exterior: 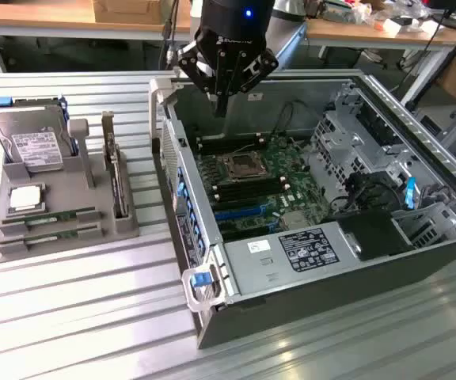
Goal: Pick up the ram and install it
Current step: 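Reach for the ram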
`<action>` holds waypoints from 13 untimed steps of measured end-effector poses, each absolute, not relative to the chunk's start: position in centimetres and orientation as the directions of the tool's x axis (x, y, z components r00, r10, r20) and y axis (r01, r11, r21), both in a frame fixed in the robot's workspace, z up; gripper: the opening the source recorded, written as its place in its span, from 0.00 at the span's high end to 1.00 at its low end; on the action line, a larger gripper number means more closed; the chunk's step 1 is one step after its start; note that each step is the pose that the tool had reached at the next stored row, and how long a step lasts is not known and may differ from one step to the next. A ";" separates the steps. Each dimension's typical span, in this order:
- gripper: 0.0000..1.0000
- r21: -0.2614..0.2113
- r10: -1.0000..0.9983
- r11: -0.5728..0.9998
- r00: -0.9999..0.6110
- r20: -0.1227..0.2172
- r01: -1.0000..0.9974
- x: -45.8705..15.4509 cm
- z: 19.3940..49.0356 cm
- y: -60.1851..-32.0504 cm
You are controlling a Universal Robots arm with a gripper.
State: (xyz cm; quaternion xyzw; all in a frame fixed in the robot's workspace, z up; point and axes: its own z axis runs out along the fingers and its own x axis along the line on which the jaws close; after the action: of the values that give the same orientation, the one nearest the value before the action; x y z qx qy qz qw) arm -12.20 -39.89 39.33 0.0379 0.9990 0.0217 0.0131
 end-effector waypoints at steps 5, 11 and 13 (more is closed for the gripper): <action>0.90 0.044 0.076 0.996 -0.997 -0.025 0.075 -13.9 39.3 -39.9; 0.90 0.044 0.076 0.996 -0.997 -0.025 0.075 -15.2 39.3 -39.9; 0.90 0.044 0.076 0.996 -0.997 -0.025 0.075 -15.5 39.3 -39.9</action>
State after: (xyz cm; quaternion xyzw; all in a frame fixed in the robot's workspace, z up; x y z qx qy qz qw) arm -15.48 -39.89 39.32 0.0379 0.9990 0.0217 0.0132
